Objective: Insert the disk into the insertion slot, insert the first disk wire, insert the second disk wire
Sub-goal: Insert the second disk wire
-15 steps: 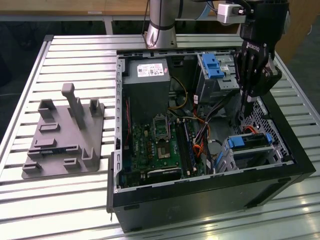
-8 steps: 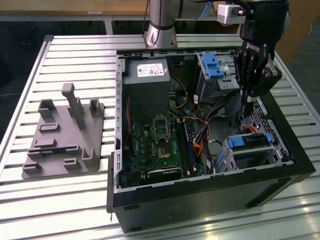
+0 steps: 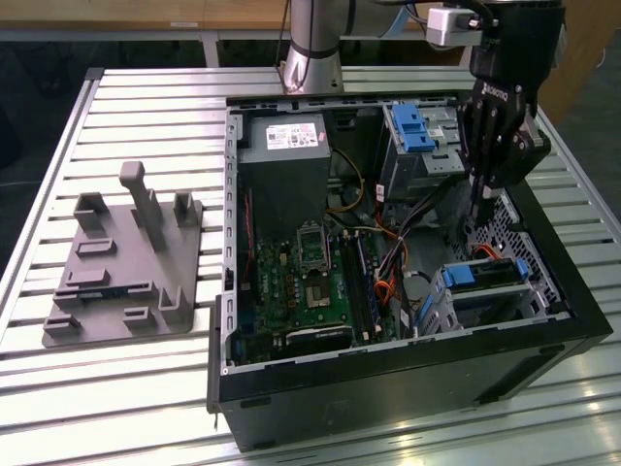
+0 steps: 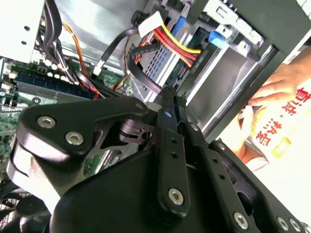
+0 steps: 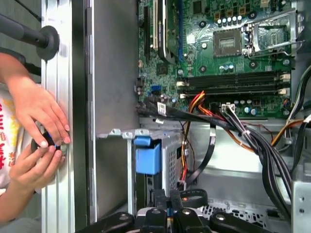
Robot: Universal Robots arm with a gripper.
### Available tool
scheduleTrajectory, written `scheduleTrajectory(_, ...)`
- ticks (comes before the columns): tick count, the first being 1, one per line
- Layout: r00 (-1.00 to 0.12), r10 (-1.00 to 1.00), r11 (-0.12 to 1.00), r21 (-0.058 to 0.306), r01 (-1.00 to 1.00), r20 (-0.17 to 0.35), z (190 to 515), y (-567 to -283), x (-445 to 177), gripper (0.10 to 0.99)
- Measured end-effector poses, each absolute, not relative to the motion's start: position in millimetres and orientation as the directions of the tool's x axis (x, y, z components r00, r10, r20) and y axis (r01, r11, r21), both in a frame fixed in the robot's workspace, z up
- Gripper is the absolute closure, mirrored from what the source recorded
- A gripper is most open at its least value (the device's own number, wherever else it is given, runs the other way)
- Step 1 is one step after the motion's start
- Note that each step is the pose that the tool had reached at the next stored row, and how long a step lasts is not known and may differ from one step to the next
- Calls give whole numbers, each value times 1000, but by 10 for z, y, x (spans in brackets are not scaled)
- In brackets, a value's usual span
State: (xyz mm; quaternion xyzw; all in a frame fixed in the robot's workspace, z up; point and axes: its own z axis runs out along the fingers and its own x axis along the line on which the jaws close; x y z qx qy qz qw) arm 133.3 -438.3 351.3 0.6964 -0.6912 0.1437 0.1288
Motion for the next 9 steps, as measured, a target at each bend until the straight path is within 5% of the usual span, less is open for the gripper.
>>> scheduleTrajectory(9, 10, -941, -11, -1, -1000, 338, 3509, -4435, 1459, 937)
